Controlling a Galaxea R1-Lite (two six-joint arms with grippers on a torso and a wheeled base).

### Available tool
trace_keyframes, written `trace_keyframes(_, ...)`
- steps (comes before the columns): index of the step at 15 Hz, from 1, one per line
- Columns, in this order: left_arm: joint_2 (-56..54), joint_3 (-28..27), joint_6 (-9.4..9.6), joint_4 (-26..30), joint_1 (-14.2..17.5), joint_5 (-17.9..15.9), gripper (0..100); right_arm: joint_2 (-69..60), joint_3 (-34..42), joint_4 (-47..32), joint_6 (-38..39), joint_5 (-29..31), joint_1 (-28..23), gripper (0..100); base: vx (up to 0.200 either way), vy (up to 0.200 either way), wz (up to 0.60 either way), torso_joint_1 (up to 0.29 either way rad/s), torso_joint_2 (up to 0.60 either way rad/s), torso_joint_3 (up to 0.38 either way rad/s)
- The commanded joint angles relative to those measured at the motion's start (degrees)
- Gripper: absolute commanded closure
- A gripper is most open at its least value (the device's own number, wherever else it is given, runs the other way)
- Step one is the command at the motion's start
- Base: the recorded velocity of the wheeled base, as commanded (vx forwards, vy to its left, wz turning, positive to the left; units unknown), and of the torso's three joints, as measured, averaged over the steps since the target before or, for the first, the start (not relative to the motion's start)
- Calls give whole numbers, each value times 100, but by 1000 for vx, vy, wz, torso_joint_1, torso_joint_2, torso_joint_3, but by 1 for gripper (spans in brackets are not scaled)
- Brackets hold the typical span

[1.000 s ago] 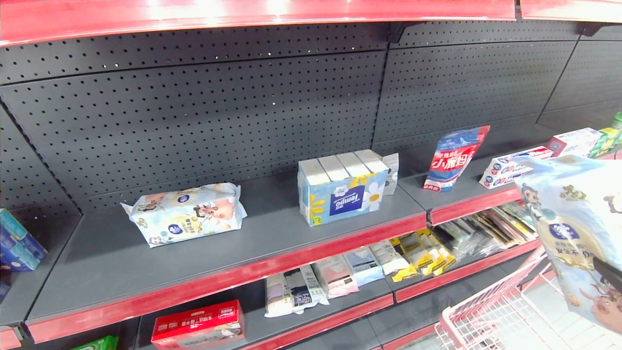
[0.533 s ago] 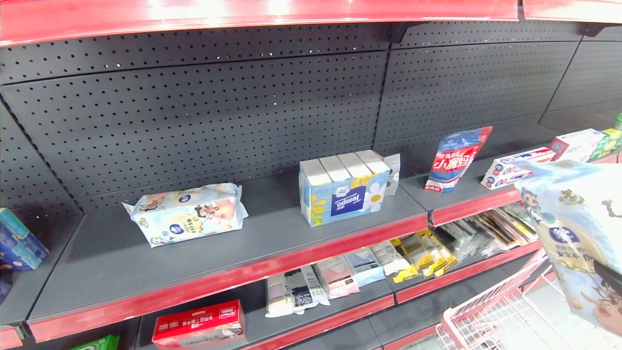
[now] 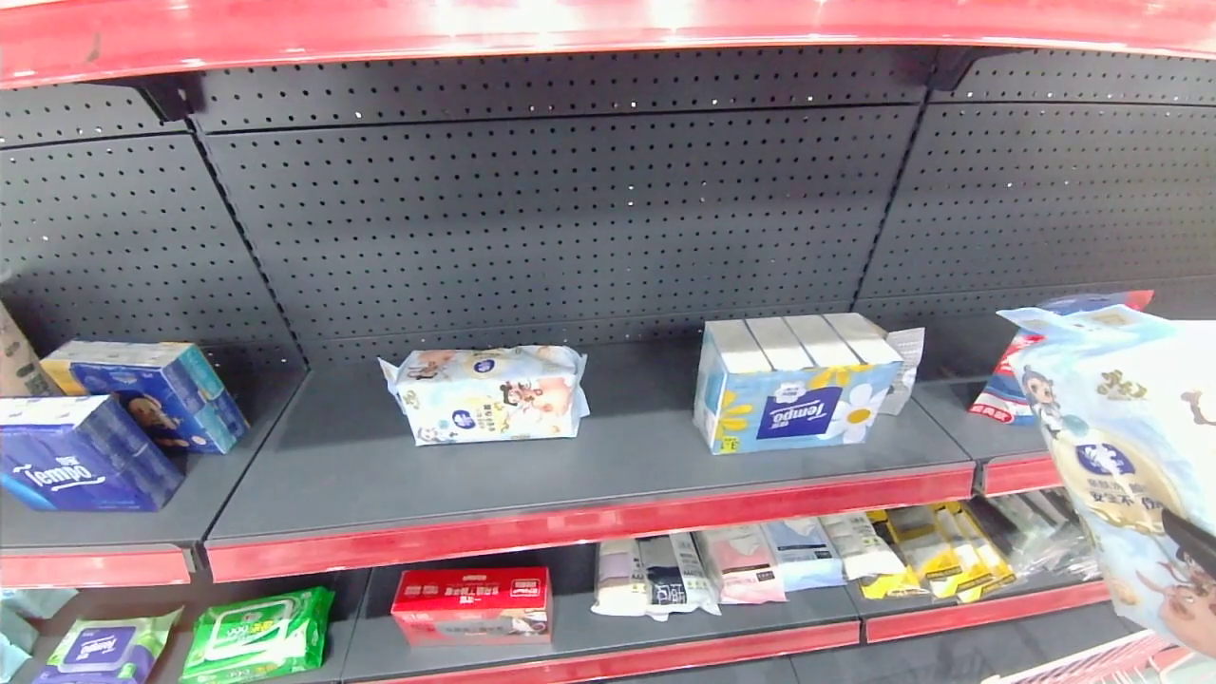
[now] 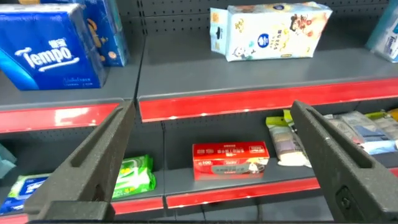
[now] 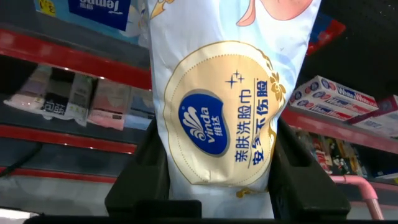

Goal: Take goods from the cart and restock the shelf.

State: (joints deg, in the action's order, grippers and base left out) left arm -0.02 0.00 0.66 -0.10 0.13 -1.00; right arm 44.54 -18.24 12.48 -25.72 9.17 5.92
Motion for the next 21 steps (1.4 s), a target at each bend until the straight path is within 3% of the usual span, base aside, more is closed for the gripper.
trace_keyframes(1,2,0,4,1,-5,-6,0,19,-31,17,146,-38,-12,100,0,0,0,0,0,0)
trace_keyframes(2,2,0,4,1,-5,-6,0,54,-92,17,445,-126,58,100,0,0,0,0,0,0)
trace_keyframes(4,2,0,40,1,-5,-14,0,37,-224,9,1271,-864,286,100,0,0,0,0,0,0)
trace_keyframes(5,64,-9,145,10,39,74,0,-86,-215,9,1386,-811,216,100,0,0,0,0,0,0)
trace_keyframes(7,231,-9,154,10,101,118,0,-341,-242,-44,1403,-609,76,100,0,0,0,0,0,0)
trace_keyframes(10,424,-9,356,-25,136,21,0,-499,-268,-44,1746,-337,-399,100,0,0,0,0,0,0)
trace_keyframes(12,521,-176,321,19,110,-41,0,-745,-145,-158,1746,-337,-557,100,0,0,0,0,0,0)
trace_keyframes(13,960,-694,189,1,39,-58,0,-789,-110,-246,1720,-337,-584,100,0,0,0,0,0,0)
trace_keyframes(14,2982,-2347,-997,-17,-119,-120,0,-912,-48,-492,1641,-363,-592,100,0,0,0,0,0,0)
trace_keyframes(15,3228,-2584,-997,-17,-119,-120,0,-921,-31,-528,1641,-363,-584,100,0,0,0,0,0,0)
trace_keyframes(17,4256,-2812,-277,-254,-40,-32,0,-948,31,-528,1526,-354,-584,100,0,0,0,0,0,0)
trace_keyframes(18,4485,-2821,-189,-315,66,21,0,-956,22,-528,1509,-354,-592,100,0,0,0,0,0,0)
trace_keyframes(19,5285,-2883,-31,-737,549,118,0,-939,-13,-528,1509,-337,-601,100,0,0,0,0,0,0)
trace_keyframes(20,5680,-2874,48,-1159,672,-85,0,-904,-40,-510,1509,-337,-601,100,0,0,0,0,0,0)
trace_keyframes(21,6084,-2874,92,-1563,795,-638,0,-825,-48,-492,1500,-337,-610,100,0,0,0,0,0,0)
